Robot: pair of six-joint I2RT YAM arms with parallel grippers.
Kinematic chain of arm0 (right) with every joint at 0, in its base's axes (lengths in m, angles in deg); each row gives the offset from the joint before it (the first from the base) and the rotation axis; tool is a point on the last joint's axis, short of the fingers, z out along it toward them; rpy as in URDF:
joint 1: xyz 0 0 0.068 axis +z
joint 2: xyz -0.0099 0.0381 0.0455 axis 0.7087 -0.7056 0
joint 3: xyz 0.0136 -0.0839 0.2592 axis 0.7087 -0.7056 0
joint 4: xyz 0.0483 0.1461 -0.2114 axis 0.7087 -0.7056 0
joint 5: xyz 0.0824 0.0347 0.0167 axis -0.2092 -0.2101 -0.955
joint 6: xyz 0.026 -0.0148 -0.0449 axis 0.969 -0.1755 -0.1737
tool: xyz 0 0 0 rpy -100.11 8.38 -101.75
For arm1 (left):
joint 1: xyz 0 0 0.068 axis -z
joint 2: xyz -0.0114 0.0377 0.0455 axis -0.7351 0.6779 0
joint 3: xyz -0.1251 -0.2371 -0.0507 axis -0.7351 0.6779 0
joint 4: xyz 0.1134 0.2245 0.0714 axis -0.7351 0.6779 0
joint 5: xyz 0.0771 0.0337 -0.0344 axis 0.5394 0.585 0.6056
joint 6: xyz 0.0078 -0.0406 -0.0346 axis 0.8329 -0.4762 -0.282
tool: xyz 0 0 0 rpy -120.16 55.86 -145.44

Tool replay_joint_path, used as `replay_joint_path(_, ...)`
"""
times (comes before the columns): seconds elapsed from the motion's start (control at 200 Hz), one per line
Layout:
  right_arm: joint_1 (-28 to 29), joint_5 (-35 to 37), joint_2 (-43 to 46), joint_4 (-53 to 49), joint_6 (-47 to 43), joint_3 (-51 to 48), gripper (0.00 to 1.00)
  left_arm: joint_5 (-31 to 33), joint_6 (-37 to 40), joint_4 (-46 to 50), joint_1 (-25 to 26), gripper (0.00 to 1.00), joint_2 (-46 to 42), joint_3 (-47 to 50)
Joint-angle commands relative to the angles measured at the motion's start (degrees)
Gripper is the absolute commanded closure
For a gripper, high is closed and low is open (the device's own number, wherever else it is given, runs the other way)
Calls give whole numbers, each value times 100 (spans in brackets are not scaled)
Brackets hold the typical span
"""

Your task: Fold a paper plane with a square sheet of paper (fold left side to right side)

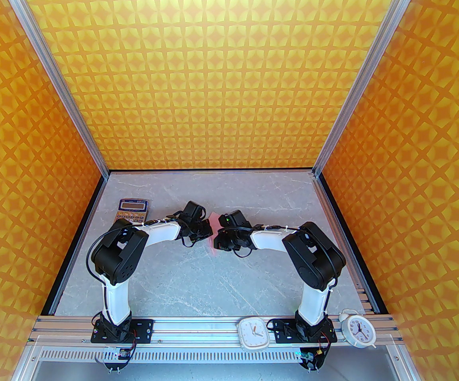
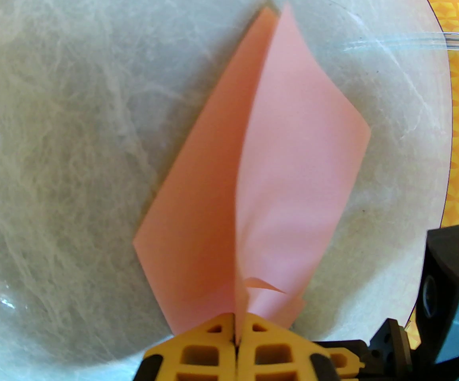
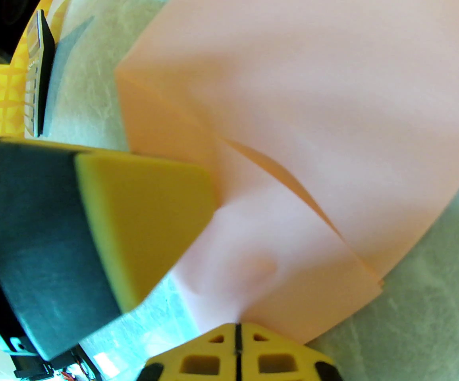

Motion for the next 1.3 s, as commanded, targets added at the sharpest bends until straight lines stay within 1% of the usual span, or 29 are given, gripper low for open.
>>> replay_joint_path(0.0, 124, 180, 185, -452, -135, 54, 93, 166, 87, 230, 27, 100, 122, -174)
replay_joint_path(0.36, 236, 225, 582, -548, -16, -33, 92, 203, 100, 270, 24, 100, 175, -229)
replay_joint_path(0.805, 303, 72, -40, -545, -55, -42, 93, 203, 100, 274, 27, 100, 201, -254)
replay_joint_path(1.16, 389, 739, -259, -1562, -452, 222, 97, 203, 109, 281, 30, 100, 219, -278)
replay_joint_path(1.295, 382, 533, -16, -1188, -359, 139, 97, 203, 144, 321, 30, 100, 201, -289)
